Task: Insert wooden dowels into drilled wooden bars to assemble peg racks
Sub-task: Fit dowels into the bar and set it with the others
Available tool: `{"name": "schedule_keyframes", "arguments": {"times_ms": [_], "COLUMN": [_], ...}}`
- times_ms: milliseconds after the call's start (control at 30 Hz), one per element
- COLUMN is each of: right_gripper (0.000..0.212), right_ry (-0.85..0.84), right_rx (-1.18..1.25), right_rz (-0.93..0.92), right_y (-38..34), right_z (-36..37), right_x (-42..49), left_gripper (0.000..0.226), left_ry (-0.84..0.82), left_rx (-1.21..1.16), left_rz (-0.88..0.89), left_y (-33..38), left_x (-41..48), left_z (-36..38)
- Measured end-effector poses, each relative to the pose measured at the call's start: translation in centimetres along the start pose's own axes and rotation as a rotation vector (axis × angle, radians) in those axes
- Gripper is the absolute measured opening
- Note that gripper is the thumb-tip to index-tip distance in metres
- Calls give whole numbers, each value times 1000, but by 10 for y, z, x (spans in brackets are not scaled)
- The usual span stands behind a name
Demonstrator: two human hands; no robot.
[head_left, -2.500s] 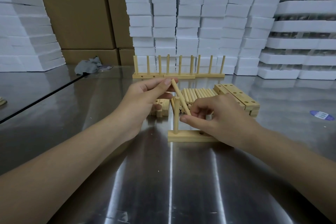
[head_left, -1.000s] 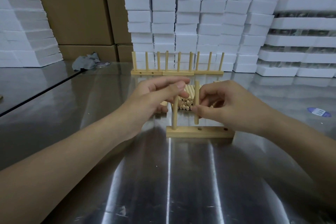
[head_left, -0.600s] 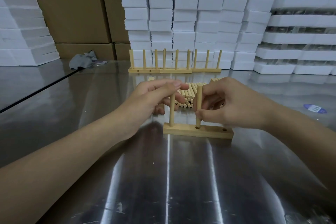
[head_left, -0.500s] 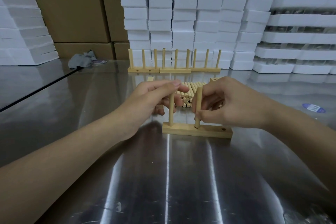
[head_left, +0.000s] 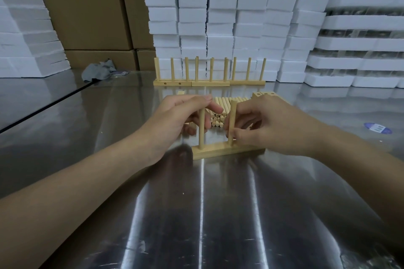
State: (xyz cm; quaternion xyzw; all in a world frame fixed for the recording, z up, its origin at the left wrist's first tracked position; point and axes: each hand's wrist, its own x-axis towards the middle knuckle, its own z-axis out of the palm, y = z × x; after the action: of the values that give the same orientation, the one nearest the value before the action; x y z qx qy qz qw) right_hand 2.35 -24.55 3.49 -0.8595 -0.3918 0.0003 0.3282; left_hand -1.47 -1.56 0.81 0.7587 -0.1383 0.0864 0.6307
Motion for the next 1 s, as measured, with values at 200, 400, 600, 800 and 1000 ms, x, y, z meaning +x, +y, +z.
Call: {"name": "schedule_keyframes", "arguments": {"times_ms": [200,400,600,800,1000], "right_gripper": [16,26,24,26,25], "right_ry": [172,195,171,128,100], "right_rx": [73,37,62,78,99], "right_rz": [-62,-82,-62,-50,-49], "right_y": [0,2,2,2,4], "right_z": [3,9,8,4,3], "right_x": [2,5,5,5,7], "left_gripper": [37,42,40,38,34], "left_ry": [82,11,77,123,128], "left_rx": [247,591,669,881,968], "left_rz": [272,490,552,654,665], "left_y": [1,0,5,14,17], "left_x": [-6,-10,-8,-5,-5], "left_z": [4,3,3,13,17]}}
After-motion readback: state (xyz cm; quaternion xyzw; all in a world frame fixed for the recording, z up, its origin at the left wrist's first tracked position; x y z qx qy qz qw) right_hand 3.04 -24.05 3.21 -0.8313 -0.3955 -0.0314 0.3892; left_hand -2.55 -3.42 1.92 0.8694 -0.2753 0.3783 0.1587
